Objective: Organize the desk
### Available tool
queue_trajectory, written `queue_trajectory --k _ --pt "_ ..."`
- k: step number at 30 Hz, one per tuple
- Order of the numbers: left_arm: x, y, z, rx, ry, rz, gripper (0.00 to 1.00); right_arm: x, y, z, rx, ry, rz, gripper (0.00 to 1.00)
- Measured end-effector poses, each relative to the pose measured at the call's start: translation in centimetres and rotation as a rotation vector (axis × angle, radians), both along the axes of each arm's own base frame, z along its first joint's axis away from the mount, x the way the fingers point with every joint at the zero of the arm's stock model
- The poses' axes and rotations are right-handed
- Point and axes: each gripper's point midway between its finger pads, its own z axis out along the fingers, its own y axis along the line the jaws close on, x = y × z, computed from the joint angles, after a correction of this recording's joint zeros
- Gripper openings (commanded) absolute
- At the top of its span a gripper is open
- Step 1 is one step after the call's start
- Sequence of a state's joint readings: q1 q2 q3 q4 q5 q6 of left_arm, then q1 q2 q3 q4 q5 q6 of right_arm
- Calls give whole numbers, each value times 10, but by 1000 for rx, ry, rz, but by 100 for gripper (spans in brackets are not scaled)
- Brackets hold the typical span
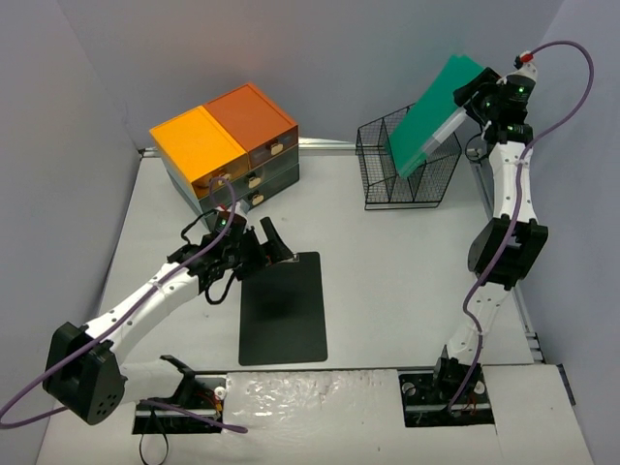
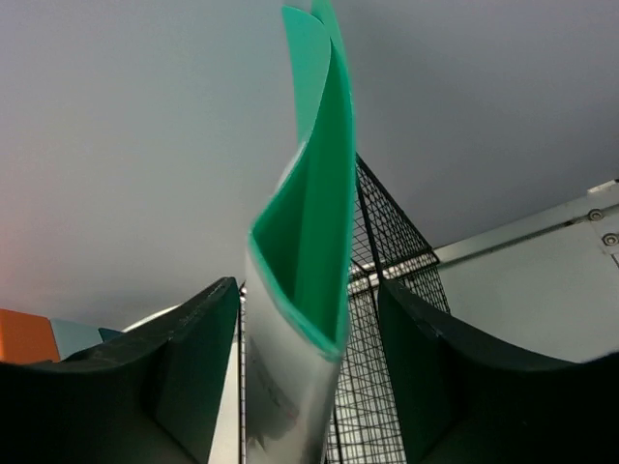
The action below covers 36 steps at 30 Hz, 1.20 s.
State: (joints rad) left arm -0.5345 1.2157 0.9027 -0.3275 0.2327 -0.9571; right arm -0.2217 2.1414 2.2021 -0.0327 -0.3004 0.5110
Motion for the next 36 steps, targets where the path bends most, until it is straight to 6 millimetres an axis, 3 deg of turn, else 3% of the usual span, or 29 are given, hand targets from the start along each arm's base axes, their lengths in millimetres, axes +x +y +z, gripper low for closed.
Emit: queue_trajectory --k 2,12,17,20,26,29,32,36 --pt "0 0 -2 8 7 -2 97 2 0 2 14 -9 11 0" --pt "8 -3 8 6 -6 -7 97 -7 6 3 49 -9 32 0" --pt "8 -4 4 10 4 -9 97 -22 17 22 7 -50 79 0" --pt "8 -4 4 11 7 -11 97 -34 35 40 -68 -82 126 0" --pt "5 -3 2 22 13 -21 97 -56 95 87 -226 -190 245 0" --pt "5 -2 3 28 13 -27 97 -60 117 98 -259 -230 287 0" --pt "5 -2 7 30 9 -31 97 -60 128 99 -265 -242 307 0" --pt "4 -1 10 38 10 -37 97 -56 125 100 -284 -251 278 0"
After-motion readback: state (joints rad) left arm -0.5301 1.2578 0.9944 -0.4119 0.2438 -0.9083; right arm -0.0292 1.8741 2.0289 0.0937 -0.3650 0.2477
